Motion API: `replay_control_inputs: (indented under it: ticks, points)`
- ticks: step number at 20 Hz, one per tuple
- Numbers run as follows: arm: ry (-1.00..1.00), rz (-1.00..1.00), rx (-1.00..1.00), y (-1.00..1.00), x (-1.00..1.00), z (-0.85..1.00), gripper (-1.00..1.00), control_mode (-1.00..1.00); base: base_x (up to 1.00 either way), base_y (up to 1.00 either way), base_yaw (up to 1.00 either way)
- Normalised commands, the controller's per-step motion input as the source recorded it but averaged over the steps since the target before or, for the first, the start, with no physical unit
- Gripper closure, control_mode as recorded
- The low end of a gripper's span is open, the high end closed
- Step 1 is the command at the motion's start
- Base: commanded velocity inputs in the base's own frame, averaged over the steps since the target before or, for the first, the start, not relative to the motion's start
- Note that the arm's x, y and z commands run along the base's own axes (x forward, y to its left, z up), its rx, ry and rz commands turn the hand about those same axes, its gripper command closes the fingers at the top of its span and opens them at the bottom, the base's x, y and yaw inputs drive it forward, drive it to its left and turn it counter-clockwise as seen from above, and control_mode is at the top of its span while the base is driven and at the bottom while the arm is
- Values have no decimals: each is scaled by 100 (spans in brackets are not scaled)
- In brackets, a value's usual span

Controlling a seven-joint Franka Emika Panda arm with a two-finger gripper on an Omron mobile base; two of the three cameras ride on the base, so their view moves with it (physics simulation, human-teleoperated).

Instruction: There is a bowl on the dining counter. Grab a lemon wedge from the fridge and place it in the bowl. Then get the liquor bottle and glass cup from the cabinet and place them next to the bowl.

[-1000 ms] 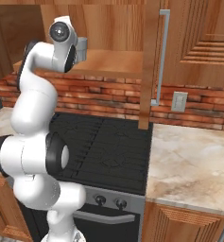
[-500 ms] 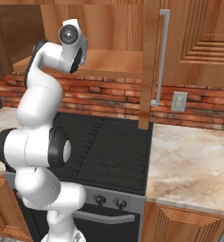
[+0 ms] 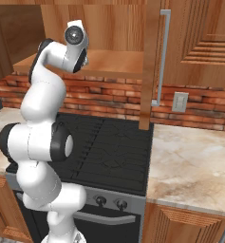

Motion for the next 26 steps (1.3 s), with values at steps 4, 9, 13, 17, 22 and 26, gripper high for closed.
replay_control_inputs:
  ticks: [4, 9, 13, 17, 22, 26]
  points:
    - [0, 0, 0, 0, 21, -15, -100, -100, 0, 0, 0]
    - [0, 0, 0, 0, 12, -19, -100, -100, 0, 0, 0]
    - [0, 0, 0, 0, 11, -23, 100, -100, 0, 0, 0]
    - [0, 0, 0, 0, 9, -23, 100, -100, 0, 0, 0]
    - [0, 0, 0, 0, 9, -19, 100, -100, 0, 0, 0]
    - [0, 0, 0, 0, 10, -14, 100, -100, 0, 0, 0]
